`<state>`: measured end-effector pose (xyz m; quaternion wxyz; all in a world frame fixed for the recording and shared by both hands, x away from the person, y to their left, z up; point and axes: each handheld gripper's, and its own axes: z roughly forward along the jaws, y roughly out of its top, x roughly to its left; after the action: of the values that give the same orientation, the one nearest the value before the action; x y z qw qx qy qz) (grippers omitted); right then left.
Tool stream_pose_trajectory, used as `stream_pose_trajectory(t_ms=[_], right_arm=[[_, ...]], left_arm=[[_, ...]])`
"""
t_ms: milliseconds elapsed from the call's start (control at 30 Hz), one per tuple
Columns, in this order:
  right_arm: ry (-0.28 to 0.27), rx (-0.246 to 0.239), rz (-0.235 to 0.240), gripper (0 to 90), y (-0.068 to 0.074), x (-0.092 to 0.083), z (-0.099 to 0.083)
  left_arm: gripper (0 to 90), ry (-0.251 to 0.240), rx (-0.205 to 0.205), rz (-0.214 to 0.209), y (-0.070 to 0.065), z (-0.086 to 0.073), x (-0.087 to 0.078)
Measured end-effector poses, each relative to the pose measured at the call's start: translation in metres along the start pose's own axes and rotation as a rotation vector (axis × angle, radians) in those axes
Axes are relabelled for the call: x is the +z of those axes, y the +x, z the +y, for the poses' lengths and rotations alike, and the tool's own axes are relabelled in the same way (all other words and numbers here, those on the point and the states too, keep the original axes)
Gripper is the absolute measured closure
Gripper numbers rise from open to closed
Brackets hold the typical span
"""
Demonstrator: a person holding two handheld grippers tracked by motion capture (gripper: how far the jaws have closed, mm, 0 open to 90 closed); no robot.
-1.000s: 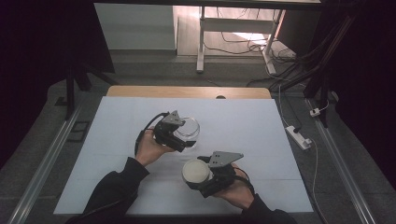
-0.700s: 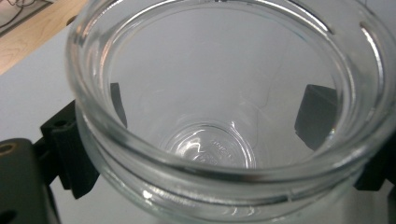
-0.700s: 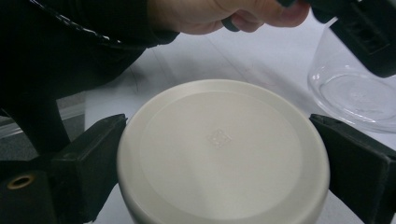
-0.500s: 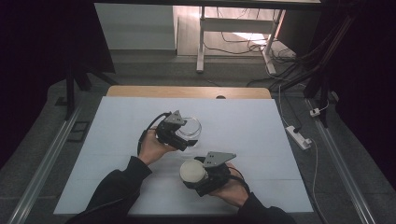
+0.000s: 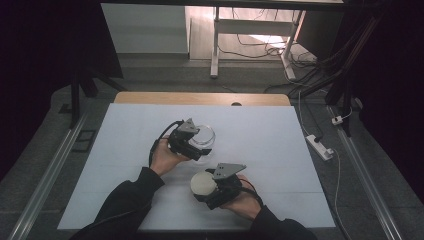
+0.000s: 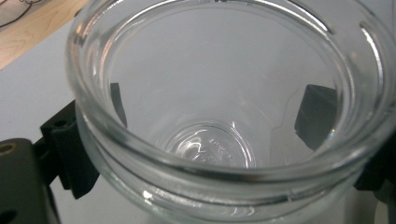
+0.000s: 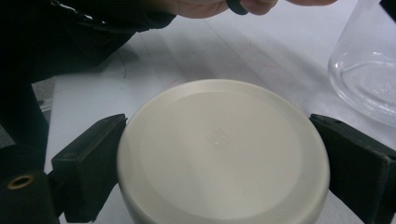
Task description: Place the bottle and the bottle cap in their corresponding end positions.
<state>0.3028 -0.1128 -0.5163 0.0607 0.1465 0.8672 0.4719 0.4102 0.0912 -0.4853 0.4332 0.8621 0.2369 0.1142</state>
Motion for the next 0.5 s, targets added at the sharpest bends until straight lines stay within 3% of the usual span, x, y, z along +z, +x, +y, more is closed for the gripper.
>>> stream_pose_trajectory(t_ms=[500], right_arm=[[0.056,0.012,-0.005,7.5,-0.006,0.012,-0.008]], left_arm=[[7.4,0.010,-0.035,0.034,0.017,-0.007,0.019]])
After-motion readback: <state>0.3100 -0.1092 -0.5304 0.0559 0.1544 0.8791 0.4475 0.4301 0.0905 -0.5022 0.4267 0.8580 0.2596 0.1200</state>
